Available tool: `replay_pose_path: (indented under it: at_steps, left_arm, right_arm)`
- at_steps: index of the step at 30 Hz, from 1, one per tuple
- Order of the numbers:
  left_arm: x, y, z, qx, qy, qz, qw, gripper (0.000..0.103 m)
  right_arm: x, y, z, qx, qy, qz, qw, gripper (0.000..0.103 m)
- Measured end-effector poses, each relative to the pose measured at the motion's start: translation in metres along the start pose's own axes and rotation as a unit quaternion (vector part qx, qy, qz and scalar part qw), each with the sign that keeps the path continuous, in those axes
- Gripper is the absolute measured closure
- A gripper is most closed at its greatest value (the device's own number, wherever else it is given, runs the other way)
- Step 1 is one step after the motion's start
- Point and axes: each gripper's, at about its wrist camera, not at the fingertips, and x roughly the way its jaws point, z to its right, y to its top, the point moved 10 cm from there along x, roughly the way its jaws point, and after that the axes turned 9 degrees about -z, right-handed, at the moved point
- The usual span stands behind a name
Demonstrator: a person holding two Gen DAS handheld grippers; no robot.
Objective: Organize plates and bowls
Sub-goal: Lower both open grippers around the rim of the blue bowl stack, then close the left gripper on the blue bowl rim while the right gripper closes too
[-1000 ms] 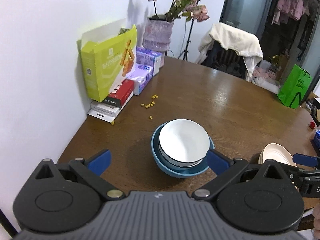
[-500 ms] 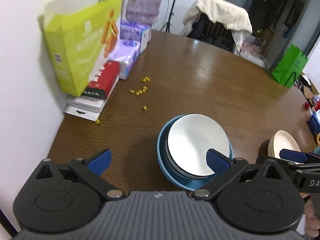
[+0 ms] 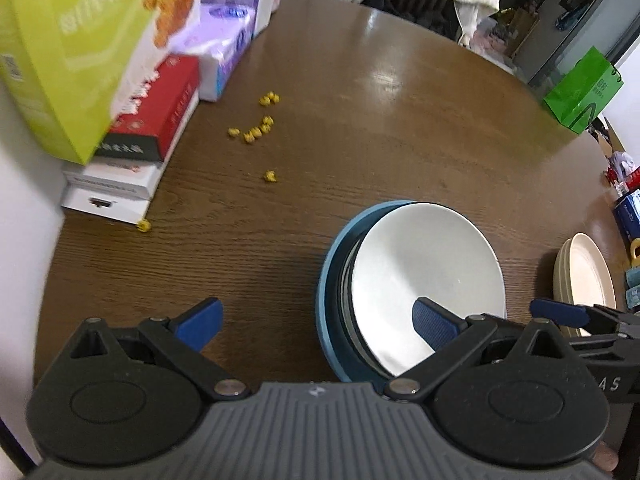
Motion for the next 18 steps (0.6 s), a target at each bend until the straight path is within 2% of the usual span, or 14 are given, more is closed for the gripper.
replay_pose_path:
  at_steps: [7,12,14,18]
  left_arm:
    - [0.025,0.009,-0.004,-0.009,-0.022,-0.029,0.9993,0.005]
    - [0.036,0.011,-0.001,-0.008,-0.035,-0.044,0.9984,0.015]
    - [0.039,0.011,-0.001,-0.009,-0.043,-0.049,0.9978,0.024]
    - [0.046,0.012,0.002,-0.011,-0.054,-0.059,0.9967,0.032]
  right_arm:
    - [0.024,0.006,-0.003,0.011,0.011,-0.023,1.000,0.003]
    - [0.036,0.007,-0.005,0.021,0.024,-0.037,0.999,0.009]
    - [0.039,0.008,-0.006,0.023,0.028,-0.039,0.999,0.009]
    - [0.044,0.009,-0.008,0.026,0.037,-0.046,0.998,0.019]
